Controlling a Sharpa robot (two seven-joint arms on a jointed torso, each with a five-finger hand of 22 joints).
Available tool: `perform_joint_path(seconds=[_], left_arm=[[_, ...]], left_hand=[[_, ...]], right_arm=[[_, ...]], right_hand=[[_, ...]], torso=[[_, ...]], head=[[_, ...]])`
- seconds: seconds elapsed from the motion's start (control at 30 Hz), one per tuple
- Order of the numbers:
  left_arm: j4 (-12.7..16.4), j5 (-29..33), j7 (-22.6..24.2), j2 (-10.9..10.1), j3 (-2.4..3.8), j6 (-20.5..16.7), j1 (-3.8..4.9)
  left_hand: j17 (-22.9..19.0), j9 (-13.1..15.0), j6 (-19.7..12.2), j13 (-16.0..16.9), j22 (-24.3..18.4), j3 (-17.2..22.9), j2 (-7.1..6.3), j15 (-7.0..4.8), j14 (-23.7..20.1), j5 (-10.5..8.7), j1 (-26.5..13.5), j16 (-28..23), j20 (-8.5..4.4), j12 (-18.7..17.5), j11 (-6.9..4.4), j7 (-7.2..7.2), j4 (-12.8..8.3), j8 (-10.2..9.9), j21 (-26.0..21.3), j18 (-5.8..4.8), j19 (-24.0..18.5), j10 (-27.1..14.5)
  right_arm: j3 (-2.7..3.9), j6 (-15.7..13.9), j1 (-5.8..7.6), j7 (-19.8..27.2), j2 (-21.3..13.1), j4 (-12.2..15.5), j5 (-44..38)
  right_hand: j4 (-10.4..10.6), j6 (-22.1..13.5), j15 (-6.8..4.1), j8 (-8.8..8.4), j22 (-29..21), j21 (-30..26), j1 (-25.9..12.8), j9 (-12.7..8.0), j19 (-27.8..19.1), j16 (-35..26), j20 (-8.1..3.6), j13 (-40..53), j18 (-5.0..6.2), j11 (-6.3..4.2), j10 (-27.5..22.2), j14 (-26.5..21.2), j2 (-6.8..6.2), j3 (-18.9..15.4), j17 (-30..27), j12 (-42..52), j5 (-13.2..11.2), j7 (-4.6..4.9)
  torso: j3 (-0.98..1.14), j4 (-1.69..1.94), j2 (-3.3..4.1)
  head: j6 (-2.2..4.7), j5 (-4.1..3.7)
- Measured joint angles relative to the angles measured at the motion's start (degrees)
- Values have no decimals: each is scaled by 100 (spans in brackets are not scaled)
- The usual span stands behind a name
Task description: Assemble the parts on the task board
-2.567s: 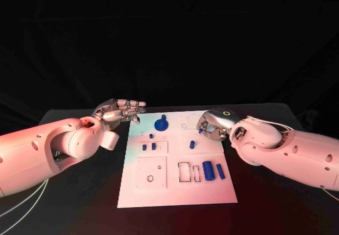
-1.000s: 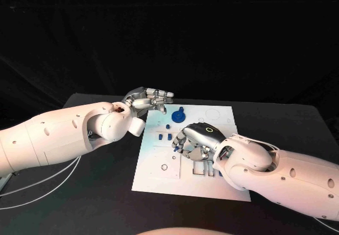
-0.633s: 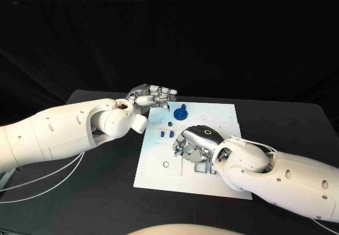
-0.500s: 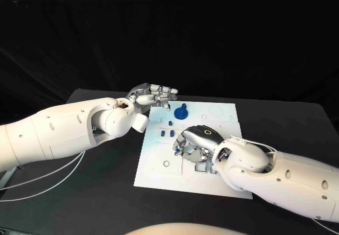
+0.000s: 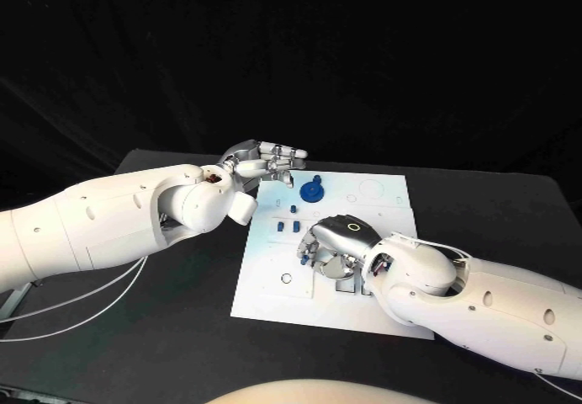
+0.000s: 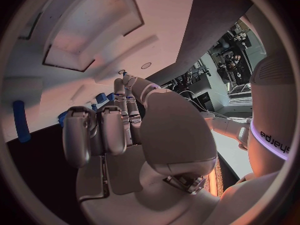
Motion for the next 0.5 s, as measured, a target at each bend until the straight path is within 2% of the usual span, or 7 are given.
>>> perform_joint_path(seconds=[0.3, 0.5], left_arm=[[2, -1, -8, -7, 0, 24, 0], [2, -1, -17, -9, 0, 38, 0]], left_hand=[[0, 0, 0, -1, 0, -16, 0, 0, 0, 0, 0, 0, 0, 0, 0, 0, -16, 0, -29, 0, 0, 0], [-4, 0, 0, -1, 0, -16, 0, 0, 0, 0, 0, 0, 0, 0, 0, 0, -16, 0, -29, 0, 0, 0]], right_arm=[[-1, 36, -15, -65, 52, -76, -86], [2, 84, -32, -83, 106, -113, -109]], right_hand=[[0, 0, 0, -5, 0, 0, -8, 1, 0, 0, 0, 0, 0, 0, 0, 0, 8, 0, 0, 0, -1, 4], [-1, -1, 0, -19, -1, 0, -8, 5, 0, 0, 0, 0, 0, 0, 0, 0, 8, 0, -1, 0, -2, 5]], torso=[[-3, 1, -1], [-3, 1, -4]], head=[[-8, 9], [-30, 47]])
